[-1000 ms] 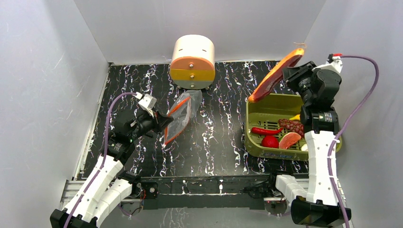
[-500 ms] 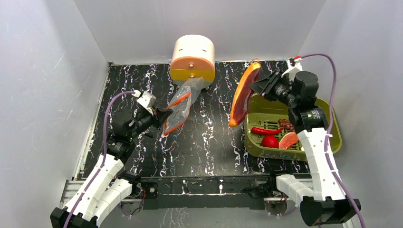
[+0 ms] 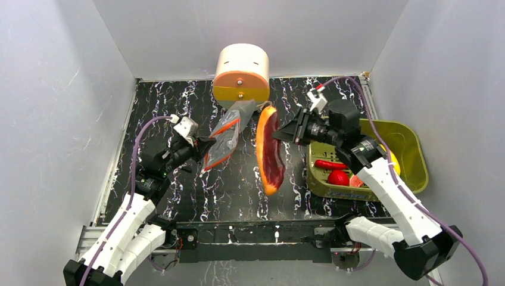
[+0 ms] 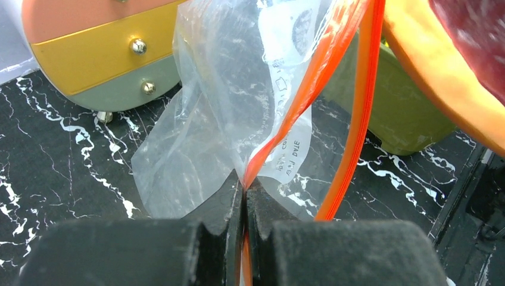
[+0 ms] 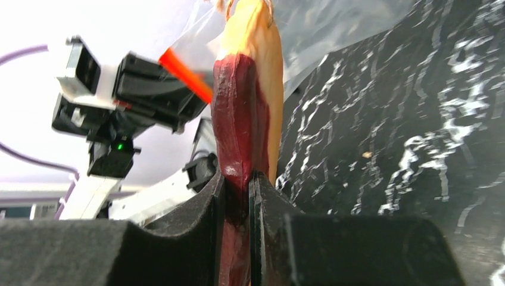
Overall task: Place the food in the zip-top bag and seal the zipper
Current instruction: Pick up the fake food from the bin, then place the fake food in the zipper food storage bag.
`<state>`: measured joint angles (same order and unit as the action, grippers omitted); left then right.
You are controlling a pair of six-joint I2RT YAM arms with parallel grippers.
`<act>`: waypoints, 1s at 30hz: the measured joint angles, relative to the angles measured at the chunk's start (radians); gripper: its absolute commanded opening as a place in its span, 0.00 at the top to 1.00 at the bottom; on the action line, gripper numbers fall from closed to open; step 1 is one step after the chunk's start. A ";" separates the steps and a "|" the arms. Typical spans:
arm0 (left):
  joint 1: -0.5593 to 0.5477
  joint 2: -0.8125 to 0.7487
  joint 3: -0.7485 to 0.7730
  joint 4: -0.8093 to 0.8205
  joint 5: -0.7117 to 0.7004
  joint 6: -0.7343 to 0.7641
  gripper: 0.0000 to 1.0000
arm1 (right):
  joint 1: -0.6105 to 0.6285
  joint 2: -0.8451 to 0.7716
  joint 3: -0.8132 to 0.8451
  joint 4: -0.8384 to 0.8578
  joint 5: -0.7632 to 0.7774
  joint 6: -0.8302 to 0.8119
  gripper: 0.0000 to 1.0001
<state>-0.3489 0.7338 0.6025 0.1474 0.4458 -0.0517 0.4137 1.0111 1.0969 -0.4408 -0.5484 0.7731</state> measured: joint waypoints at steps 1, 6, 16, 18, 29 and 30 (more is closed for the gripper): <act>0.000 0.000 -0.001 -0.004 0.001 0.003 1.00 | 0.029 0.006 -0.002 0.004 0.002 0.009 1.00; 0.000 0.008 -0.003 -0.036 0.014 0.007 1.00 | 0.221 0.023 -0.048 0.058 0.005 0.069 1.00; 0.000 0.019 -0.063 -0.059 0.045 0.018 1.00 | 0.425 0.053 -0.097 0.171 0.029 0.168 1.00; 0.000 0.023 -0.063 -0.059 0.050 0.019 1.00 | 0.441 0.066 -0.103 0.185 0.040 0.176 1.00; 0.000 -0.011 -0.063 -0.059 0.080 0.026 1.00 | 0.449 0.124 -0.186 0.207 0.110 0.225 1.00; 0.000 -0.018 -0.063 -0.058 0.086 0.026 1.00 | 0.449 0.128 -0.186 0.206 0.117 0.224 1.00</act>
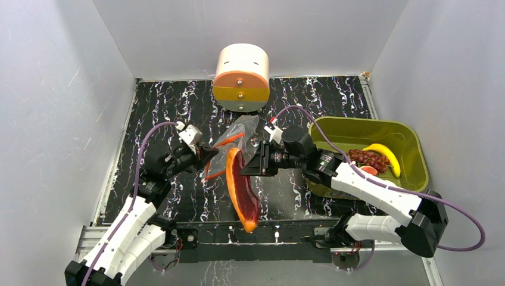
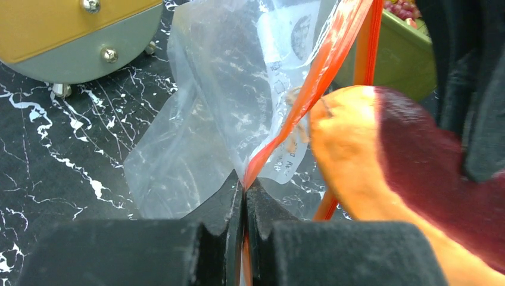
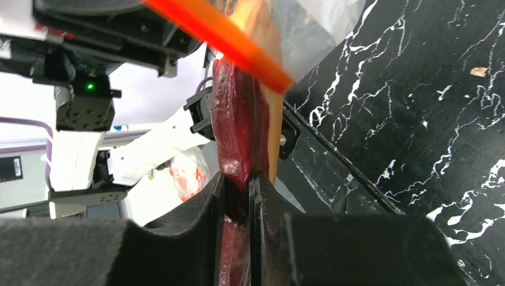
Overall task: Place the food in the zip-top bag and seal the zipper
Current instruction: Place the fake food in the zipper food storage bag.
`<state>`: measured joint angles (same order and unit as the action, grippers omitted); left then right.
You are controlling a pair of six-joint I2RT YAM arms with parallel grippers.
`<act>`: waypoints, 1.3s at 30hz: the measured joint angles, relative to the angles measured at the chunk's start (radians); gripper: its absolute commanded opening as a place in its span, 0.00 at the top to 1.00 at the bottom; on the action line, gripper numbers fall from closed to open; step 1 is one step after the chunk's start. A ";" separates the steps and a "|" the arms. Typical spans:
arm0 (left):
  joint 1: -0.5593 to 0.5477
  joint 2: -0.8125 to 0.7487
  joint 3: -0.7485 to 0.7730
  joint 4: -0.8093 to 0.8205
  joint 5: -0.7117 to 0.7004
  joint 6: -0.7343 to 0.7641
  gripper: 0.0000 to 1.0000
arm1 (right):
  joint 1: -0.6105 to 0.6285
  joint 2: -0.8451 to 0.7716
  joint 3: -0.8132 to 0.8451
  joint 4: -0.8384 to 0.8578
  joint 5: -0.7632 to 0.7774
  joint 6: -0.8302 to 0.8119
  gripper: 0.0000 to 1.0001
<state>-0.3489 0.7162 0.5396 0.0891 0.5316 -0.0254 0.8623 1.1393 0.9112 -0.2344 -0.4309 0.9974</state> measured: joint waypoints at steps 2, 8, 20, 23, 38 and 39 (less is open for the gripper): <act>0.000 -0.011 0.000 0.000 0.011 0.000 1.00 | 0.000 0.013 0.003 -0.005 0.018 -0.001 1.00; 0.000 -0.047 -0.013 0.010 0.073 0.000 1.00 | 0.000 0.053 0.005 -0.034 0.069 -0.001 1.00; -0.001 -0.045 -0.033 0.023 0.151 -0.002 1.00 | 0.000 0.091 0.042 0.017 0.105 0.041 1.00; -0.003 -0.043 -0.033 0.024 0.160 -0.002 1.00 | 0.000 0.096 0.042 0.036 0.125 0.063 1.00; -0.011 -0.032 -0.045 0.076 0.197 -0.080 1.00 | 0.001 0.172 0.141 0.050 0.266 0.100 0.80; -0.011 -0.033 -0.047 0.084 0.198 -0.092 1.00 | 0.001 0.185 0.152 0.045 0.270 0.097 0.78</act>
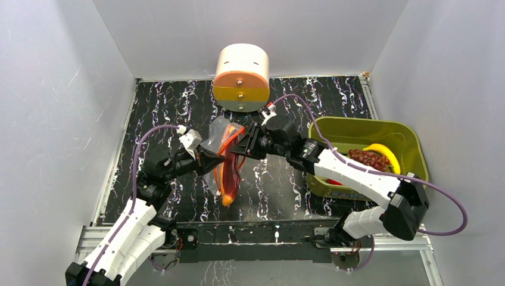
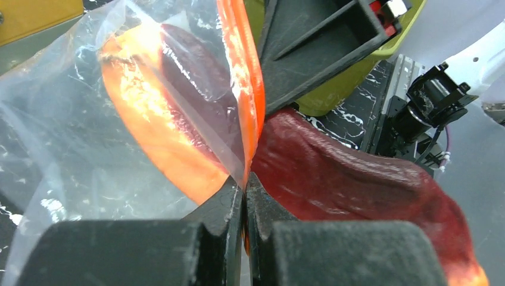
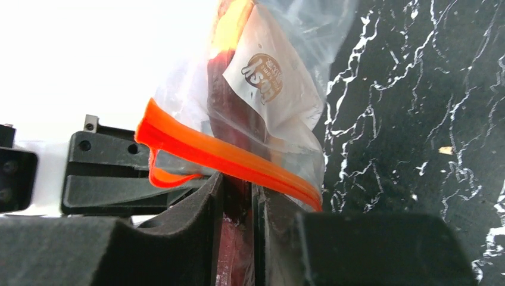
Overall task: Place the food in the zip-top bag and seal the zipper
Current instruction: Place the fake food in the zipper food storage bag.
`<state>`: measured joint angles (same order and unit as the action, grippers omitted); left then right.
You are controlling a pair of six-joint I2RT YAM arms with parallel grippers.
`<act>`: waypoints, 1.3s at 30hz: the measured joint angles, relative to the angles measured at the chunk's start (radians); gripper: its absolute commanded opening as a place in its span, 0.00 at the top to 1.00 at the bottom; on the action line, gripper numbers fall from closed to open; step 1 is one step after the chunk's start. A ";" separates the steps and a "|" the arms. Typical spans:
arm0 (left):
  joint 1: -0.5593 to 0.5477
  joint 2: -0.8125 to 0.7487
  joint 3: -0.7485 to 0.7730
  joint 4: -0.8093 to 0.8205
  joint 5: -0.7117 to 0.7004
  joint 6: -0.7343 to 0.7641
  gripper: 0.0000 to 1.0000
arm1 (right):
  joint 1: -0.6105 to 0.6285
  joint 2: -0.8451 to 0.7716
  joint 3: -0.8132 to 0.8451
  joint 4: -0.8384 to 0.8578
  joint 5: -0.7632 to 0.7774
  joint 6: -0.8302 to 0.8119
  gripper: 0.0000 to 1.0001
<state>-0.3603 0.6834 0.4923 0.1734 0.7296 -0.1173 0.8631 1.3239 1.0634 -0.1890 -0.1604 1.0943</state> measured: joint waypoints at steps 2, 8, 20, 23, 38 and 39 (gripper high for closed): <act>0.000 -0.004 -0.004 0.010 -0.002 -0.024 1.00 | 0.000 0.023 0.023 -0.017 0.009 -0.009 0.76; -0.002 -0.029 -0.019 0.077 -0.029 -0.137 1.00 | 0.001 0.044 0.058 -0.032 0.028 -0.032 0.73; -0.003 -0.039 -0.048 0.100 -0.063 -0.129 1.00 | 0.001 0.053 0.075 -0.082 -0.038 -0.108 1.00; -0.003 -0.017 -0.019 0.043 -0.002 -0.039 1.00 | 0.001 0.053 0.075 -0.080 -0.066 -0.121 0.88; -0.003 -0.005 -0.098 0.264 -0.031 -0.373 1.00 | 0.001 0.048 0.076 -0.120 0.123 -0.203 0.57; -0.003 -0.005 -0.098 0.269 -0.039 -0.381 1.00 | 0.001 0.033 0.076 -0.130 0.129 -0.208 0.56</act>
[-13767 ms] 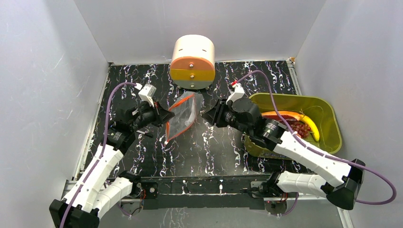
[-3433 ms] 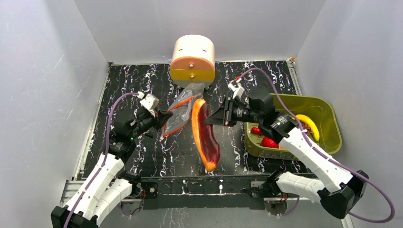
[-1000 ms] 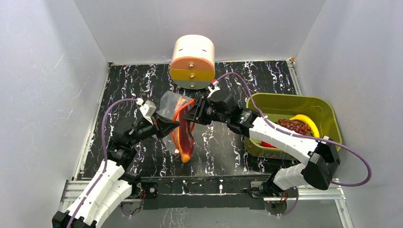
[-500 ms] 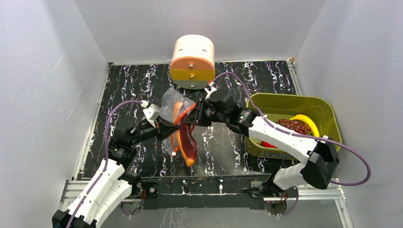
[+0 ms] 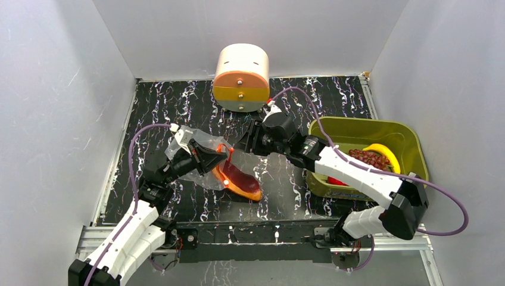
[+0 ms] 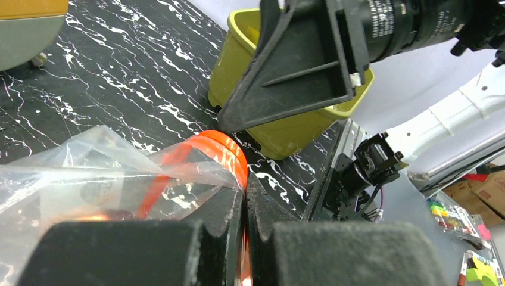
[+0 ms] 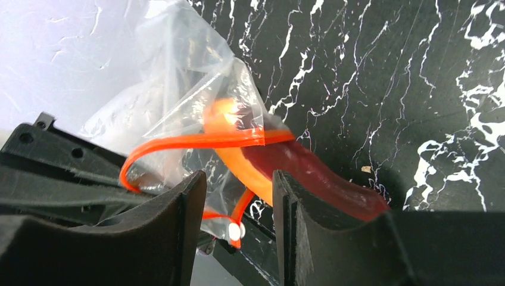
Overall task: Place the food in the zip-top bag and seal the zipper
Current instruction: Place the fake food in the zipper food storage bag.
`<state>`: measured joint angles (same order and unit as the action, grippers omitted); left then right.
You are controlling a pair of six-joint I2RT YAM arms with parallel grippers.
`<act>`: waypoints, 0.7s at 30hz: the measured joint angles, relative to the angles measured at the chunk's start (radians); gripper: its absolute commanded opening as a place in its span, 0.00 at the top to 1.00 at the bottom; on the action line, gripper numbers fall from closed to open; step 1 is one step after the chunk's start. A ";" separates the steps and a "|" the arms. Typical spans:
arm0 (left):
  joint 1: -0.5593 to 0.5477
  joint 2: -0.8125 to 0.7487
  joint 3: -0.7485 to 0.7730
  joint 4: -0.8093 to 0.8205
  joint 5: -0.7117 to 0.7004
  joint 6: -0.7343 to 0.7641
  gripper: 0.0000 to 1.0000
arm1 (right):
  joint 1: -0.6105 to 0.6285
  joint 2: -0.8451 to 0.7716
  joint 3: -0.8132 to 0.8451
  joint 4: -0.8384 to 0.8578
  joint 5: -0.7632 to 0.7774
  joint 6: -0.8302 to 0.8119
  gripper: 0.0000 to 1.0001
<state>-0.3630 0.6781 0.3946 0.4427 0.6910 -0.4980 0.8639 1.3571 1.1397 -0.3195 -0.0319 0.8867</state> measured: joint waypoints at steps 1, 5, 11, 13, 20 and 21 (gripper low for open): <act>0.000 0.000 0.000 0.005 -0.007 -0.006 1.00 | 0.000 -0.002 0.000 0.000 0.000 0.000 0.55; 0.000 0.000 0.000 0.021 -0.036 -0.023 1.00 | 0.000 -0.068 -0.004 -0.018 -0.001 -0.048 0.50; 0.000 0.003 0.000 0.020 -0.072 -0.021 1.00 | 0.000 -0.213 -0.150 0.031 -0.024 -0.156 0.42; 0.000 0.006 0.000 0.020 -0.080 -0.019 1.00 | 0.000 -0.240 -0.223 0.046 -0.039 -0.195 0.38; 0.000 0.011 -0.014 0.021 -0.094 -0.015 1.00 | 0.016 -0.209 -0.365 0.146 -0.073 -0.370 0.21; 0.000 0.012 -0.018 0.021 -0.096 -0.015 1.00 | 0.023 -0.201 -0.375 0.167 -0.072 -0.397 0.17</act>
<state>-0.3630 0.6903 0.3763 0.4637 0.5953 -0.5129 0.8867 1.1557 0.7650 -0.1520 -0.1043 0.4896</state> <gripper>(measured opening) 0.010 0.767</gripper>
